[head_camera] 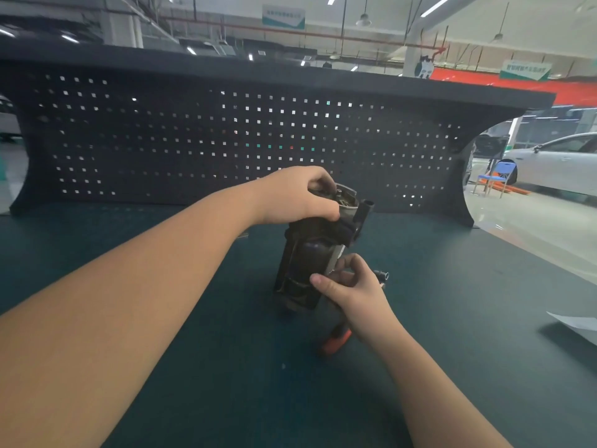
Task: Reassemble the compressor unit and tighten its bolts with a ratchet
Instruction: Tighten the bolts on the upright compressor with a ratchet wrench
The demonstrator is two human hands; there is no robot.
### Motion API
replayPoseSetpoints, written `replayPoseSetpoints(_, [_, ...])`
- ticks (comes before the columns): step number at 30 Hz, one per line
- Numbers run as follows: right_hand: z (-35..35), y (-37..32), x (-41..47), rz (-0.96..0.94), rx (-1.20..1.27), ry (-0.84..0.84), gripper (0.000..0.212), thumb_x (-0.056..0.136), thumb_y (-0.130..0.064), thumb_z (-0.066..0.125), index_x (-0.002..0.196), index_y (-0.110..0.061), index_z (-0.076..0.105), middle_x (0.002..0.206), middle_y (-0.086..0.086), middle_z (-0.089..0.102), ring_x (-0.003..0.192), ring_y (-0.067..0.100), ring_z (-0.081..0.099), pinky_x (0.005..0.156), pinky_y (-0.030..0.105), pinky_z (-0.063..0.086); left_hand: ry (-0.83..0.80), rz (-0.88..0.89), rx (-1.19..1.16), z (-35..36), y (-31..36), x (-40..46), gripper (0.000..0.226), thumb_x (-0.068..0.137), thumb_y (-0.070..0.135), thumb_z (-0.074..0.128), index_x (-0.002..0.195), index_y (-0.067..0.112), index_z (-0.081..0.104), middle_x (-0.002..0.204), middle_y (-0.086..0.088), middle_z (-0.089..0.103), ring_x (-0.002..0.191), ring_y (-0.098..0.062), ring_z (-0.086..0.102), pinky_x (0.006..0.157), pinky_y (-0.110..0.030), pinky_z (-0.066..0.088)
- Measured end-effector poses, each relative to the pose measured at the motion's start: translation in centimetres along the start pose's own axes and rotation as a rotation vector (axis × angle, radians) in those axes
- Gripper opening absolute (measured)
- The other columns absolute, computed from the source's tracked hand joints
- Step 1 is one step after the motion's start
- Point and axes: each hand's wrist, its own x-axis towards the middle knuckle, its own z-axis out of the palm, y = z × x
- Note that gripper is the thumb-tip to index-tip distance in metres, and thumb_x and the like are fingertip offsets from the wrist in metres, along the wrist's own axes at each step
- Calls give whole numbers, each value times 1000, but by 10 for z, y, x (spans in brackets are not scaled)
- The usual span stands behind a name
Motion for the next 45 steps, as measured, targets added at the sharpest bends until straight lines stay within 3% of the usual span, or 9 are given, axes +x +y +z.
replayPoseSetpoints(5, [3, -1, 7, -25, -30, 45, 50, 65, -47, 81, 87, -19, 46, 76, -4, 59, 58, 4, 52, 55, 11, 41, 59, -13, -27, -9, -17, 8, 28, 73, 43, 68, 100, 33, 68, 89, 21, 68, 91, -4, 64, 84, -29, 52])
replayPoseSetpoints(8, [-7, -10, 27, -91, -52, 164, 58, 62, -66, 66, 109, -43, 41, 117, 0, 53, 101, 1, 54, 70, 4, 42, 46, -11, -36, -12, -26, 8, 26, 78, 40, 68, 103, 33, 67, 99, 17, 68, 98, -6, 63, 94, -33, 51])
replayPoseSetpoints(11, [-11, -21, 52, -206, -9, -12, 86, 62, -56, 65, 136, -49, 21, 146, 2, 36, 135, 11, 37, 103, 26, 40, 54, 0, -110, -8, -27, 7, 37, 70, 43, 65, 106, 35, 63, 102, 20, 68, 99, -4, 64, 93, -30, 51])
replayPoseSetpoints(14, [1, -18, 69, -275, 38, -143, 109, 55, -42, 84, 142, -40, 18, 142, 1, 46, 129, 12, 49, 108, 39, 41, 141, 45, -260, 1, -29, 8, 47, 81, 37, 75, 120, 33, 49, 126, 16, 60, 115, -3, 57, 98, -26, 46])
replayPoseSetpoints(19, [12, -7, 78, -300, 67, -11, 79, 64, -42, 78, 125, -57, 30, 123, -16, 60, 120, 5, 55, 107, 39, 42, 653, 75, -534, 45, -47, -26, 82, 68, 69, 61, 133, 32, 28, 142, 6, 41, 136, -7, 39, 113, -27, 32])
replayPoseSetpoints(25, [18, -14, 76, -325, -8, 61, 71, 59, -51, 77, 112, -66, 31, 130, -5, 53, 116, 2, 56, 95, 25, 46, 448, -136, -434, 132, -84, -53, 112, 50, 38, 92, 129, 51, 13, 138, 15, 44, 121, 8, 46, 93, -3, 37])
replayPoseSetpoints(33, [37, -21, 70, -352, -48, 178, 76, 51, -55, 80, 110, -58, 32, 134, 2, 41, 125, 22, 48, 103, 45, 44, 541, -121, -366, 135, -104, -53, 111, 59, 18, 91, 116, 73, 13, 124, 26, 52, 107, 19, 51, 77, 1, 40])
replayPoseSetpoints(37, [34, -22, 66, -374, -107, 162, 83, 53, -54, 78, 122, -48, 33, 137, 2, 41, 127, 22, 47, 104, 45, 43, 558, -194, -320, 134, -99, -55, 103, 63, 24, 87, 131, 54, 16, 98, 25, 60, 79, 24, 55, 58, 0, 42])
replayPoseSetpoints(45, [36, -19, 53, -478, -222, 164, 51, 60, -56, 68, 102, -71, 45, 157, -13, -4, 135, -18, 9, 106, 17, 27, 604, -214, -255, 143, -88, -69, 100, 61, 28, 87, 130, 49, 18, 99, 21, 59, 81, 10, 58, 62, -5, 44])
